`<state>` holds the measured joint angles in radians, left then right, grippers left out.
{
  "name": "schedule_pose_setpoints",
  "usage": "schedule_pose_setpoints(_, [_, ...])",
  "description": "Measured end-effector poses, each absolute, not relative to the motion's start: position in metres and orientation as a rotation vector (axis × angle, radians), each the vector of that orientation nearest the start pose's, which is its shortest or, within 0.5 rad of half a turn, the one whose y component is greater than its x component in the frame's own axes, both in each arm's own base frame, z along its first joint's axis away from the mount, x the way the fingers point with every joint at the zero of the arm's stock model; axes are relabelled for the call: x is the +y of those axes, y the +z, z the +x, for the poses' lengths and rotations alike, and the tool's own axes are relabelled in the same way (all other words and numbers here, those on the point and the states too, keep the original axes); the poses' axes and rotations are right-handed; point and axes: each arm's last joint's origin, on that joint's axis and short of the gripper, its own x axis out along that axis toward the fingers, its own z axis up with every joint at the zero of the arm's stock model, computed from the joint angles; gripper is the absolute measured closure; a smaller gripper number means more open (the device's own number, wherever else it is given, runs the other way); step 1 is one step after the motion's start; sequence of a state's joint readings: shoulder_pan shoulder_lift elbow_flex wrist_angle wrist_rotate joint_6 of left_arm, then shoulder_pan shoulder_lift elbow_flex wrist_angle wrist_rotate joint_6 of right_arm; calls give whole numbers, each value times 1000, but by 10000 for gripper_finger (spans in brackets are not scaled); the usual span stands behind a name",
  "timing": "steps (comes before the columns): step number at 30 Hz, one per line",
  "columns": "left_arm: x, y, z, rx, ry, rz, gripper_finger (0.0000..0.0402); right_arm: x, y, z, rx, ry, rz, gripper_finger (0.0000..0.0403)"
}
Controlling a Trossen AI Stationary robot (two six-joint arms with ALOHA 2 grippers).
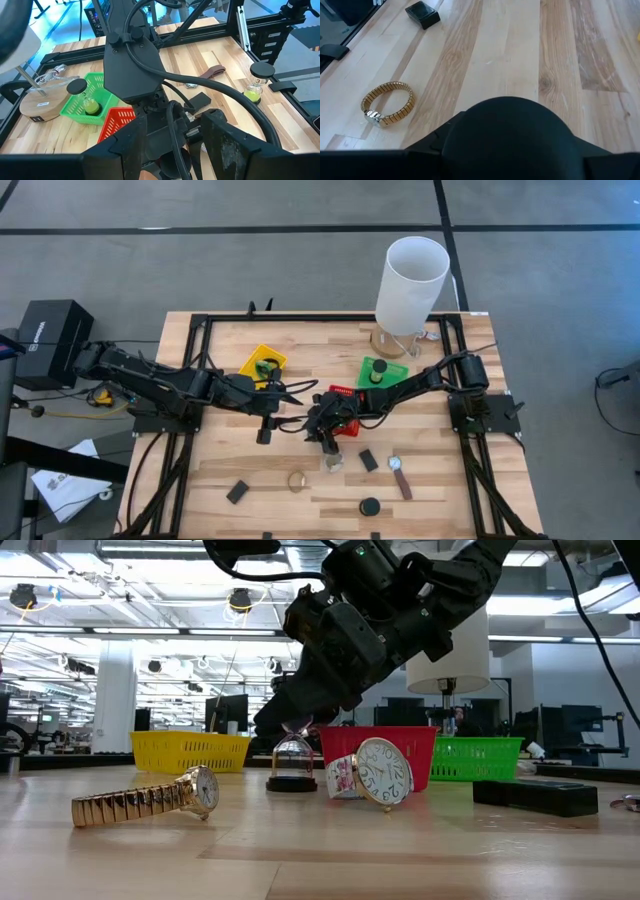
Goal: Pick & Place Office items
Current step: Put the top left black hourglass into the green bin
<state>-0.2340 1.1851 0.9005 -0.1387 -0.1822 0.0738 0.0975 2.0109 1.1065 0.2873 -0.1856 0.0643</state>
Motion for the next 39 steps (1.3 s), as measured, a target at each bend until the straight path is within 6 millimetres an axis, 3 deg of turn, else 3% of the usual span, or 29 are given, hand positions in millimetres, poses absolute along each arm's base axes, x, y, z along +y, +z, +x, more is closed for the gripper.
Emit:
schedule_pose_setpoints(7, [-55, 297, 255, 412, -67, 160, 220, 45, 131, 407, 635, 249, 104, 185])
schedule_pose_setpoints(14, [-55, 297, 255, 412, -66, 158, 220, 45, 131, 407, 635, 249, 104, 224])
schedule_pose_setpoints(18, [-55, 298, 255, 402, -66, 156, 220, 45, 131, 407, 634, 249, 104, 226])
schedule_pose_setpoints(26, [-56, 299, 255, 393, -65, 154, 220, 46, 131, 407, 631, 253, 95, 178])
schedule_pose_setpoints(35, [-56, 300, 256, 382, -65, 151, 220, 45, 131, 407, 631, 251, 96, 223])
schedule_pose_setpoints(39, [-56, 301, 256, 377, -65, 150, 220, 45, 131, 407, 630, 253, 89, 224])
